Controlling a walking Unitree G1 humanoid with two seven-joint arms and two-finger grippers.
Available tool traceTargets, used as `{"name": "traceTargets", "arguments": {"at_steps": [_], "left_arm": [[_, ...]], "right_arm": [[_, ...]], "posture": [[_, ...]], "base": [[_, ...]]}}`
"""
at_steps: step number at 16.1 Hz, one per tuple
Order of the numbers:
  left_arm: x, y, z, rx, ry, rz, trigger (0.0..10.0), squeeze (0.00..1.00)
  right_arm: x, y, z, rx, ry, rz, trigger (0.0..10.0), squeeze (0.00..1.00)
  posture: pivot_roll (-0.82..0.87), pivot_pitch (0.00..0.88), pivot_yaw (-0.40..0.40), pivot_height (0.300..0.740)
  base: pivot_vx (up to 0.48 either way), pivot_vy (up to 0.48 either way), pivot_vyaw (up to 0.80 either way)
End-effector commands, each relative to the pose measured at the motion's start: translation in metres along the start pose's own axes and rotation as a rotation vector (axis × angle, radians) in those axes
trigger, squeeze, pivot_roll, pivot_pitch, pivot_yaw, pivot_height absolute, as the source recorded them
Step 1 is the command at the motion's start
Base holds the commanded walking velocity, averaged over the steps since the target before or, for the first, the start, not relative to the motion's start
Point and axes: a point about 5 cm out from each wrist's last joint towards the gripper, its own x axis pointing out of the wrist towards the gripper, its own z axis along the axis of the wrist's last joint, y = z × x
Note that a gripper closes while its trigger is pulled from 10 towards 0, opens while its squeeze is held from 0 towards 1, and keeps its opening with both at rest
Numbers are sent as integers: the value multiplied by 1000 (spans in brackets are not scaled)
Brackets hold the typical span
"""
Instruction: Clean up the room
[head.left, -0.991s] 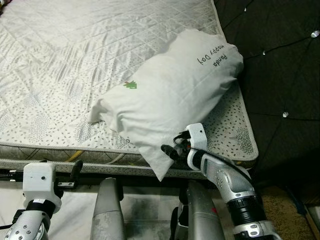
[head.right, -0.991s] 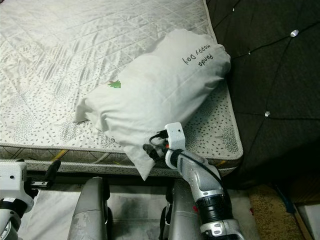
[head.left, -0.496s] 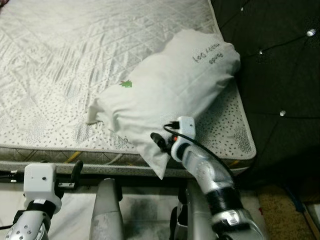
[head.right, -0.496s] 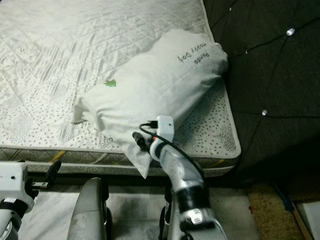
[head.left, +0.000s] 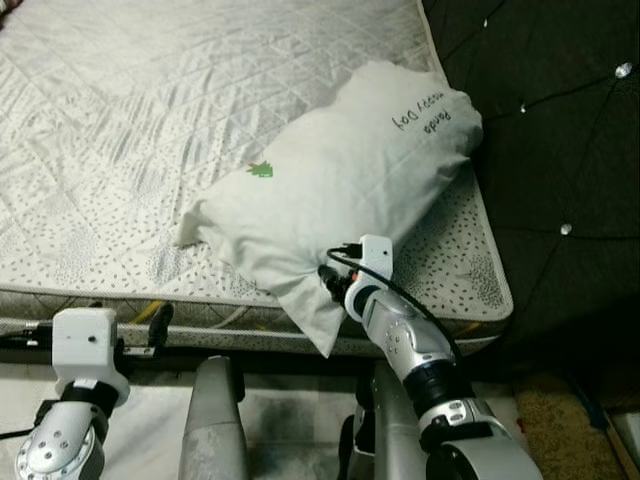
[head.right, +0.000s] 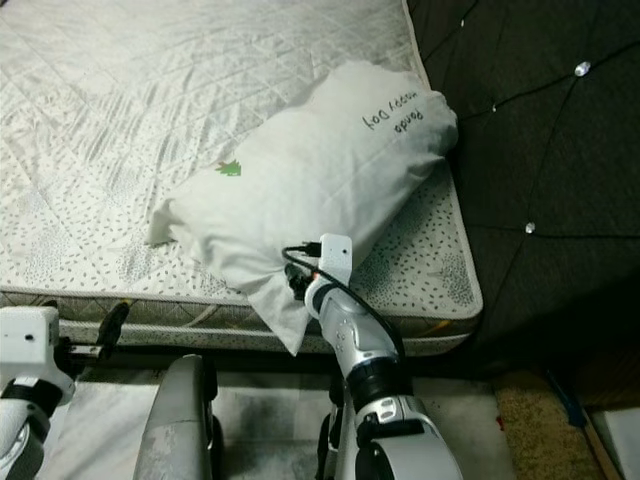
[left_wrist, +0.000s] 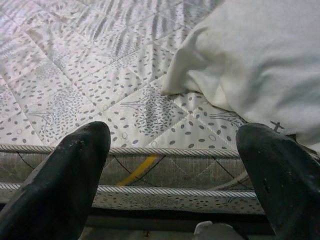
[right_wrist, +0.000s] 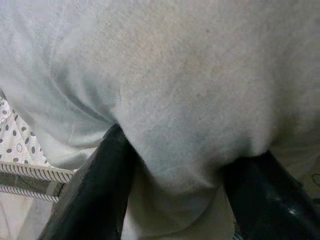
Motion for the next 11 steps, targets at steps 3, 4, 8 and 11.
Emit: {"name": "traceTargets", "arguments": {"at_steps": [3,4,8,11], "left_arm": [[5,6,0,12,-5,13,10000,0],[7,7,1,11,-9,15,10000,0],[20,6,8,13,-36,5,10000,0],[22,0,8,2,-43,-3,10000,0]], "right_arm": [[3,-9,21,13,-81,-41,0,0],[2,-12,26,15,-96,-52,0,0],[1,-36,55,33,-174,-125,0,0],[-1,-51,73,-7,-220,-173,0,0]], "posture": [[200,118,-71,605],[196,114,-69,605],[183,108,-60,605],[180,103,-60,605]], "base": [[0,0,0],[0,0,0],[0,0,0],[0,0,0]]}}
